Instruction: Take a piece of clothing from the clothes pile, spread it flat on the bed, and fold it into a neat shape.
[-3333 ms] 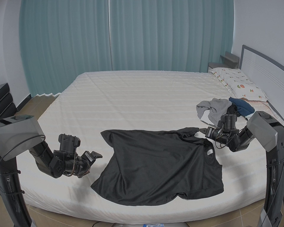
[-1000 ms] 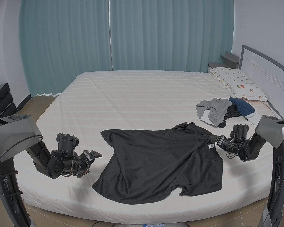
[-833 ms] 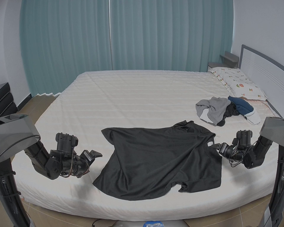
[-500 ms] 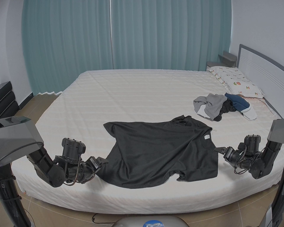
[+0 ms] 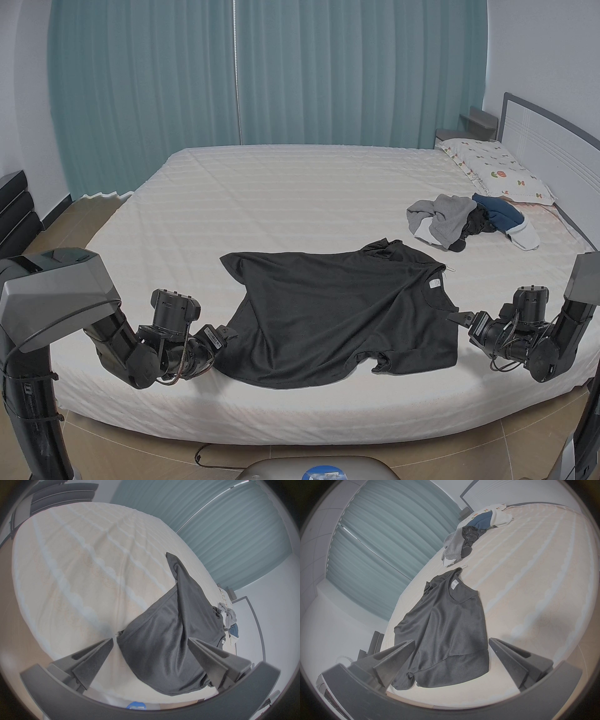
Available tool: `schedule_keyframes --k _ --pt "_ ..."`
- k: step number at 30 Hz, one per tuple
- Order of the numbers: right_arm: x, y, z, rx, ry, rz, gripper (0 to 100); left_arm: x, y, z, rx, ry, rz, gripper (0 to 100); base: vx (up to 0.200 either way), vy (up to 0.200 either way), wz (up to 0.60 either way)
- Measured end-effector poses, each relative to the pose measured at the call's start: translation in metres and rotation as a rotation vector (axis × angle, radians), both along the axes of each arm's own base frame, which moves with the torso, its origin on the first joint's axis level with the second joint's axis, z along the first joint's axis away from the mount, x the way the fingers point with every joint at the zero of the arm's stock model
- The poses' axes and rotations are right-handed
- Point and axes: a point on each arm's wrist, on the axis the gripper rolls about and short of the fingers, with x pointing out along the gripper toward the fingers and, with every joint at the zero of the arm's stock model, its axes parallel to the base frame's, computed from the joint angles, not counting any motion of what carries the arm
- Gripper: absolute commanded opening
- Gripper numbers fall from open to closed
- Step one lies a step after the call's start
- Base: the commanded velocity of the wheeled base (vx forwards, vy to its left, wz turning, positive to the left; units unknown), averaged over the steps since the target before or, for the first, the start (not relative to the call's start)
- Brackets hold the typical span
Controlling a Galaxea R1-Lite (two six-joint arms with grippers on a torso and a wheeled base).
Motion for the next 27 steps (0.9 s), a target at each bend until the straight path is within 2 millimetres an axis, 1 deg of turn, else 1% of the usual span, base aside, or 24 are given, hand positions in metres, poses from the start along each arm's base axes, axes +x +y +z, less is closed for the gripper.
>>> schedule_keyframes --k 6,14,18,23,27 --pt "-0.003 0.002 -0.002 -0.001 0.013 0.008 100 0.002 -0.002 -0.007 0.016 0.009 -0.016 0 0.0 0.0 0.0" --pt "-0.005 0.004 -0.011 -0.005 0.05 0.017 100 -0.003 0.001 -0.013 0.028 0.035 -0.012 0 0.0 0.0 0.0" --pt "-0.002 0.004 -0.018 -0.008 0.064 0.017 100 -0.009 0.012 -0.013 0.034 0.054 0.013 0 0.0 0.0 0.0" --pt "0.004 0.004 -0.022 -0.009 0.06 0.014 100 -0.018 0.03 -0.003 0.031 0.057 0.055 0 0.0 0.0 0.0" --pt "0.011 0.003 -0.027 -0.011 0.06 0.006 100 -0.022 0.039 0.003 0.03 0.051 0.081 0 0.0 0.0 0.0"
